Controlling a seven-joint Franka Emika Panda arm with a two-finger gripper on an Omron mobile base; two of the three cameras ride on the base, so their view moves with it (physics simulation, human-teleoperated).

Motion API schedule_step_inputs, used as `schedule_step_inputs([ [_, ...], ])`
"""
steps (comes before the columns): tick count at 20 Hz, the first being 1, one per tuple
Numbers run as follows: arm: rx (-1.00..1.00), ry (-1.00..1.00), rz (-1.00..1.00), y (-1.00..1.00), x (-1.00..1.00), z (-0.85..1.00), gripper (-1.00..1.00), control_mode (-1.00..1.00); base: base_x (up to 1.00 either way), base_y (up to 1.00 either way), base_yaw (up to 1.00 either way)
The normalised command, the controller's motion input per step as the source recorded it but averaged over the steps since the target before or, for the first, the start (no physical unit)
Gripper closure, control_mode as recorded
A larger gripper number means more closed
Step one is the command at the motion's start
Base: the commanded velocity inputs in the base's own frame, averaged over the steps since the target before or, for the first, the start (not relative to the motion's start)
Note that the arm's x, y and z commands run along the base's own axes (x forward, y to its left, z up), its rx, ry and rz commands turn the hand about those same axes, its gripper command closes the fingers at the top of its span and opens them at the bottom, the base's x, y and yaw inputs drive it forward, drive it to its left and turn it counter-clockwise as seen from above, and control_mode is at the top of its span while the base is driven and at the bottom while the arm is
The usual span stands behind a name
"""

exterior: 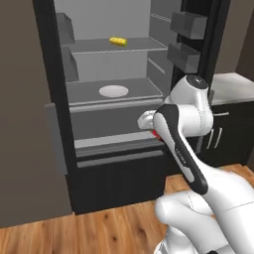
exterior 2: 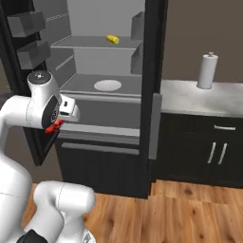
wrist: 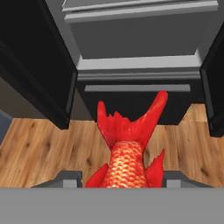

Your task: Transport the fish from the fridge to the microwave and turn on the microwave.

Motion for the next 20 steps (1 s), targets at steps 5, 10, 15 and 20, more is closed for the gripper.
schedule_step_inputs([
  [5, 0.0, 0.0, 0.0, 0.0, 0.0, 0.0, 1.0, 1.0, -0.25, 0.0, -0.53],
  [10, 0.0, 0.0, 0.0, 0.0, 0.0, 0.0, 1.0, 1.0, -0.18, 0.0, -0.54],
  [15, 0.0, 0.0, 0.0, 0.0, 0.0, 0.0, 1.0, 1.0, -0.14, 0.0, -0.54],
  [20, 0.0, 0.0, 0.0, 0.0, 0.0, 0.0, 1.0, 1.0, -0.11, 0.0, -0.52],
])
